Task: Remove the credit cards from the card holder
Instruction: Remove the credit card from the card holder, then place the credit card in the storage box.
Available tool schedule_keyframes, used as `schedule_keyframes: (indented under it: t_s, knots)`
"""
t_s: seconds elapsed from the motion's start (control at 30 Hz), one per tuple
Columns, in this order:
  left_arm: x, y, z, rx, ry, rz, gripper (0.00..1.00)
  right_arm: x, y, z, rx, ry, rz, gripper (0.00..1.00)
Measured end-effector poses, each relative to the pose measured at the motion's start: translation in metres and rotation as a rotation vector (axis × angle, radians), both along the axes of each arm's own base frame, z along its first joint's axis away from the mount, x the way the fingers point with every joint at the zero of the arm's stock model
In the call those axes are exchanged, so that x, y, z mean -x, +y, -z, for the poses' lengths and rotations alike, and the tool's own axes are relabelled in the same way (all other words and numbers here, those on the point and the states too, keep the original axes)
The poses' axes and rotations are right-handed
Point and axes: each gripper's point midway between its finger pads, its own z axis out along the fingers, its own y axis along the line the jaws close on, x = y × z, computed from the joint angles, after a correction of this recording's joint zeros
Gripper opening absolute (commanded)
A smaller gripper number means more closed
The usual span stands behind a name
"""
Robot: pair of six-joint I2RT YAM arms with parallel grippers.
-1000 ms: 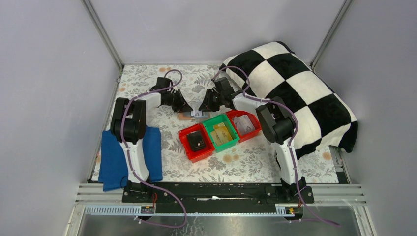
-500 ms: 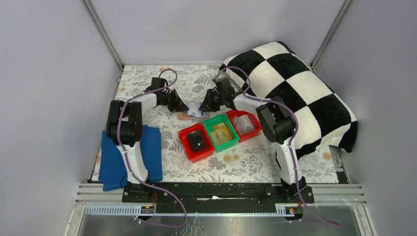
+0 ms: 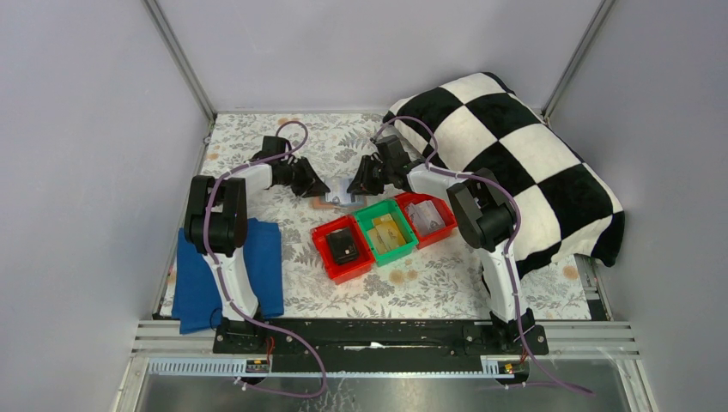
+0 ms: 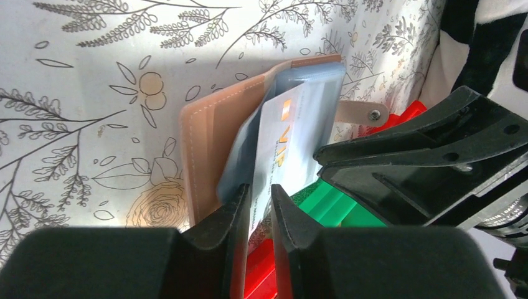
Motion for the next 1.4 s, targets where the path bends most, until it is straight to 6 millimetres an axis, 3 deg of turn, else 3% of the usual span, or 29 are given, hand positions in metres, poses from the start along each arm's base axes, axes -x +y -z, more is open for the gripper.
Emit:
schedule_keyframes:
  t_s: [0.23,0.33,0.4,0.6,0.77,0.93,1.17,1.4]
  knots:
    - [0.001,-0.006,-0.005,0.041,-0.01,0.021,0.28,0.0,0.0,0.0,-0.001,-0.001,0.0,0.32]
    - [0.001,-0.008,-0.007,0.053,-0.012,0.024,0.16,0.0,0.0,0.0,-0.001,-0.001,0.0,0.32]
    - [0.001,-0.009,-0.008,0.057,-0.011,0.022,0.01,0.0,0.0,0.0,-0.001,-0.001,0.0,0.31]
    - [0.0,-0.011,-0.009,0.062,-0.012,0.022,0.0,-0.001,0.0,0.0,-0.001,-0.001,0.001,0.32]
    - [0.001,-0.004,-0.01,0.021,-0.008,0.006,0.0,-0.001,0.0,-0.001,-0.004,-0.001,-0.001,0.4]
    - [0.003,0.007,-0.03,-0.032,-0.039,-0.006,0.0,-0.001,0.001,-0.006,-0.006,-0.001,-0.011,0.58]
    - [0.004,0.017,-0.069,-0.043,-0.12,-0.005,0.0,-0.003,-0.013,-0.024,0.001,-0.009,-0.009,0.74]
    - [0.014,0.005,-0.11,0.046,-0.195,0.05,0.0,0.0,-0.016,-0.073,-0.164,-0.048,-0.046,0.8]
